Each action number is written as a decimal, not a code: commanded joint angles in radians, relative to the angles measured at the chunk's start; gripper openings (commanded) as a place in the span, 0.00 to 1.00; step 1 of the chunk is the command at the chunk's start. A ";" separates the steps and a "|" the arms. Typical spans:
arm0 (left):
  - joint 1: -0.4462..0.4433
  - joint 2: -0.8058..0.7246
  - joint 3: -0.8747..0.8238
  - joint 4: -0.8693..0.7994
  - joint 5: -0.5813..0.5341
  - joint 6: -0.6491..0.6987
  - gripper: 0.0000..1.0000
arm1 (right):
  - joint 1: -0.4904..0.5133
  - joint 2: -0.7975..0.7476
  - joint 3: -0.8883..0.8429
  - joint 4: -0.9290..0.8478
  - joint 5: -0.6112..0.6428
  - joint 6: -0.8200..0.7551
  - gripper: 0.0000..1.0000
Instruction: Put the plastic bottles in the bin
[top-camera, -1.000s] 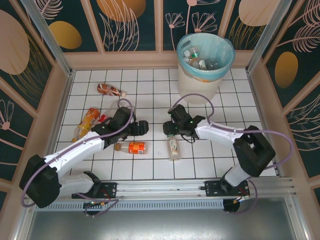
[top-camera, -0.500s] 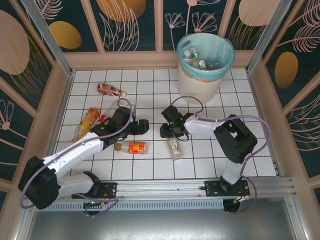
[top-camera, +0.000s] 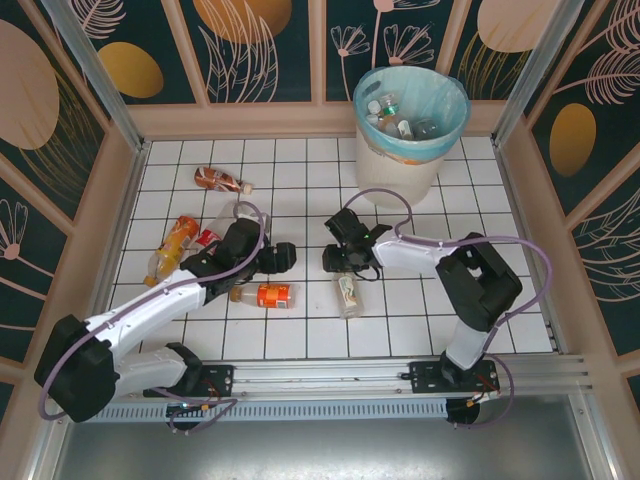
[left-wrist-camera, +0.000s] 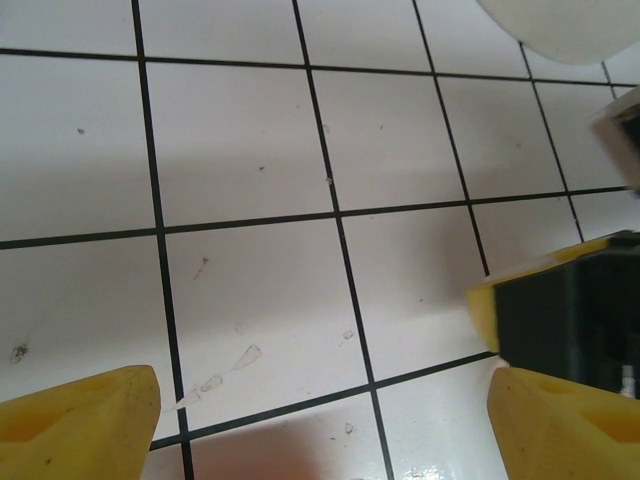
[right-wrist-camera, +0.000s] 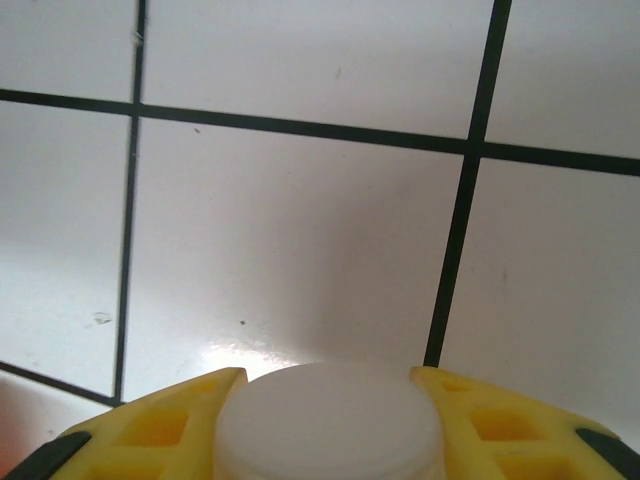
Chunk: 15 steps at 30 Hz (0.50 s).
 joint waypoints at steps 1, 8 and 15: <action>-0.003 0.010 0.036 0.015 0.011 0.009 0.85 | -0.009 -0.076 0.016 -0.028 0.031 -0.011 0.27; -0.002 -0.038 0.000 0.048 0.005 -0.015 0.85 | -0.007 -0.193 -0.012 0.053 0.072 -0.034 0.26; -0.003 -0.022 0.076 0.009 0.007 -0.030 0.85 | -0.005 -0.296 -0.029 0.149 0.110 -0.104 0.26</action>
